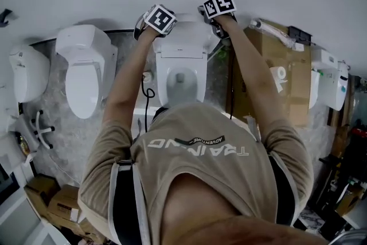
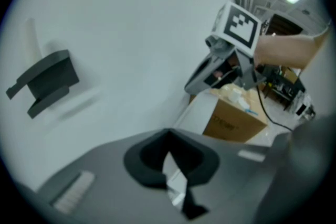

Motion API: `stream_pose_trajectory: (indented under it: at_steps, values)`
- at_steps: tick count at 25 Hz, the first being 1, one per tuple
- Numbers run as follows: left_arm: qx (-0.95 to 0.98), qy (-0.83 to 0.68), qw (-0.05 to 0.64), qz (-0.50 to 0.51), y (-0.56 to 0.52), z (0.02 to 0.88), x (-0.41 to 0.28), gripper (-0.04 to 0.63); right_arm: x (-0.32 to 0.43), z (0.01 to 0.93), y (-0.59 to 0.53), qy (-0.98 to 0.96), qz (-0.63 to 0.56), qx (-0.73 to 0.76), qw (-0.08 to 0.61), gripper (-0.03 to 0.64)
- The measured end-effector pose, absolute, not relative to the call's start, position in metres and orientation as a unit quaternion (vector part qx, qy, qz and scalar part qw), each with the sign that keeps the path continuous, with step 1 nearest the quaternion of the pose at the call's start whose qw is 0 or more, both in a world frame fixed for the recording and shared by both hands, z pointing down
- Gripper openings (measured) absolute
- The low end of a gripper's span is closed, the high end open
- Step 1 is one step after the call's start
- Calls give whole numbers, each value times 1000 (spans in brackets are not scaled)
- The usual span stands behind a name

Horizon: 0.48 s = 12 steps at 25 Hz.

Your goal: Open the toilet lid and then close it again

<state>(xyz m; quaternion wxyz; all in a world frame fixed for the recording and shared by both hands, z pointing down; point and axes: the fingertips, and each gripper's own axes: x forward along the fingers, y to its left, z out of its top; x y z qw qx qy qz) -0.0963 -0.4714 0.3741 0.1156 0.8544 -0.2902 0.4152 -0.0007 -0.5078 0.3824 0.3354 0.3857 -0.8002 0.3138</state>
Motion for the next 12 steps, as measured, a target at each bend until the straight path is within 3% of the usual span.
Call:
stream_pose_trajectory:
  at_steps: [12]
  values:
    - [857, -256, 137, 426, -382, 378, -96, -4, -4, 386, -417, -816, 280, 377, 337, 11]
